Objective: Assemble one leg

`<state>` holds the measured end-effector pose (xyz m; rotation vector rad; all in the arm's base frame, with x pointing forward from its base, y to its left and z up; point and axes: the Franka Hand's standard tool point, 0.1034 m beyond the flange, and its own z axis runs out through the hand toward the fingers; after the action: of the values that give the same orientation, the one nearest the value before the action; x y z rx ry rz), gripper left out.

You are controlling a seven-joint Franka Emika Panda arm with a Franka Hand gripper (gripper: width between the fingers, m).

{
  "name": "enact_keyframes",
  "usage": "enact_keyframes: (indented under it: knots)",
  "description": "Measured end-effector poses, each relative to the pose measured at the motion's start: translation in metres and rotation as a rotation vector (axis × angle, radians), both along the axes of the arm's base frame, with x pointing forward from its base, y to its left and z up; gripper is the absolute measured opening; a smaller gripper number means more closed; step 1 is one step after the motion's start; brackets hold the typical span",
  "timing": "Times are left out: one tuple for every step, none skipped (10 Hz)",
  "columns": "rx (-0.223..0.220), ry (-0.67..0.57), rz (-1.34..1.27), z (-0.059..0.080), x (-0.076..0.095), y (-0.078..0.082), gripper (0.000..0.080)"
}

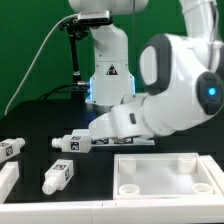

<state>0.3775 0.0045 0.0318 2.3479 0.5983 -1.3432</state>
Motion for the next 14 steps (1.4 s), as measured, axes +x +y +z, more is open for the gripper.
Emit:
enact_keyframes:
  knots:
    - [0.017,-0.004,-0.081,0.028,0.017,0.021,0.0285]
    - [0.039,-0.044,-0.159,0.047,0.044,0.028,0.0285]
    - [0.048,-0.128,-0.244,0.061,0.073,0.024,0.0285]
    - [0.065,-0.158,-0.268,0.066,0.084,0.013,0.0285]
    - [0.091,-0.147,-0.257,0.062,0.084,0.007,0.0285]
    - [0.116,-0.207,-0.245,0.057,0.092,0.009,0.0285]
    - [0.144,-0.265,-0.237,0.059,0.095,0.010,0.0285]
    - [0.176,-0.331,-0.228,0.059,0.096,0.010,0.0285]
    - [0.196,-0.371,-0.224,0.060,0.096,0.011,0.0285]
    - [0.224,-0.397,-0.328,0.066,0.104,0.029,0.0285]
    - [0.295,-0.451,-0.445,0.081,0.131,0.049,0.0285]
    - [0.361,-0.557,-0.514,0.097,0.162,0.058,0.0285]
    - [0.363,-0.672,-0.548,0.108,0.181,0.059,0.0285]
    - [0.372,-0.777,-0.560,0.110,0.188,0.060,0.0285]
